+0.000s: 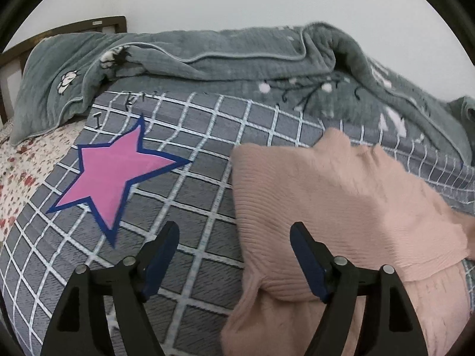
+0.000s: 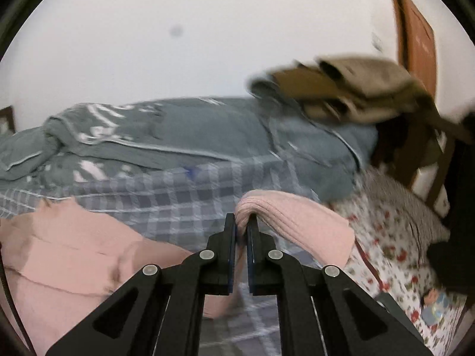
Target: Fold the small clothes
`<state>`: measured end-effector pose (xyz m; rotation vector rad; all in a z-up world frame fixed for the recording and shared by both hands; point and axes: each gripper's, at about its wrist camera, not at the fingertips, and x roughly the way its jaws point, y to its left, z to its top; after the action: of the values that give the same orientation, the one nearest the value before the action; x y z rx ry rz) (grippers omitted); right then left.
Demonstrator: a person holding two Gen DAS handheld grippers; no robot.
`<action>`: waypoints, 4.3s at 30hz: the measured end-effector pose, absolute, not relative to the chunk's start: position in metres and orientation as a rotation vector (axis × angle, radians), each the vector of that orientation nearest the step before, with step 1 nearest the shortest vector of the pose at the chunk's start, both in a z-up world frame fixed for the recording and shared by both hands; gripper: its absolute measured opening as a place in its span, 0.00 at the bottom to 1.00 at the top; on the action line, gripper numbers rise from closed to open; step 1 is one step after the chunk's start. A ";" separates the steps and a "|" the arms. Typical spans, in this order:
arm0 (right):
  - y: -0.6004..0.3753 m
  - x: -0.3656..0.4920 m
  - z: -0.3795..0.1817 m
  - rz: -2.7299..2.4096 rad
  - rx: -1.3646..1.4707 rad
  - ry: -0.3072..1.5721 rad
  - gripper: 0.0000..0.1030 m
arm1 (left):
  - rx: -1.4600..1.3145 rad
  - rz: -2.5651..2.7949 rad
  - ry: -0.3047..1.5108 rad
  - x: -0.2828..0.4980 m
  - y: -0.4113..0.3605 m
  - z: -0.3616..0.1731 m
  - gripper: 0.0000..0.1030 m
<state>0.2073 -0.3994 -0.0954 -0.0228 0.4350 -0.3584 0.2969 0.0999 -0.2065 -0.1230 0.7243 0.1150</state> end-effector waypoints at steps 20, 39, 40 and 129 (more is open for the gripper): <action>-0.044 0.298 -0.135 0.249 -0.127 0.578 0.06 | -0.142 0.127 0.706 0.262 0.164 -0.206 0.76; -0.205 0.239 -0.164 0.092 -0.096 0.604 0.55 | -0.116 -0.040 0.632 0.272 0.096 -0.186 0.76; -0.216 0.238 -0.168 0.076 -0.080 0.611 0.55 | -0.110 -0.045 0.631 0.273 0.091 -0.185 0.76; -0.270 0.229 -0.160 -0.033 0.056 0.595 0.49 | -0.289 -0.156 0.722 0.276 0.087 -0.201 0.66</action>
<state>0.2287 -0.2703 -0.1604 0.0558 0.5950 -0.0330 0.2755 0.0865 -0.2008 -0.2894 0.7221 -0.1563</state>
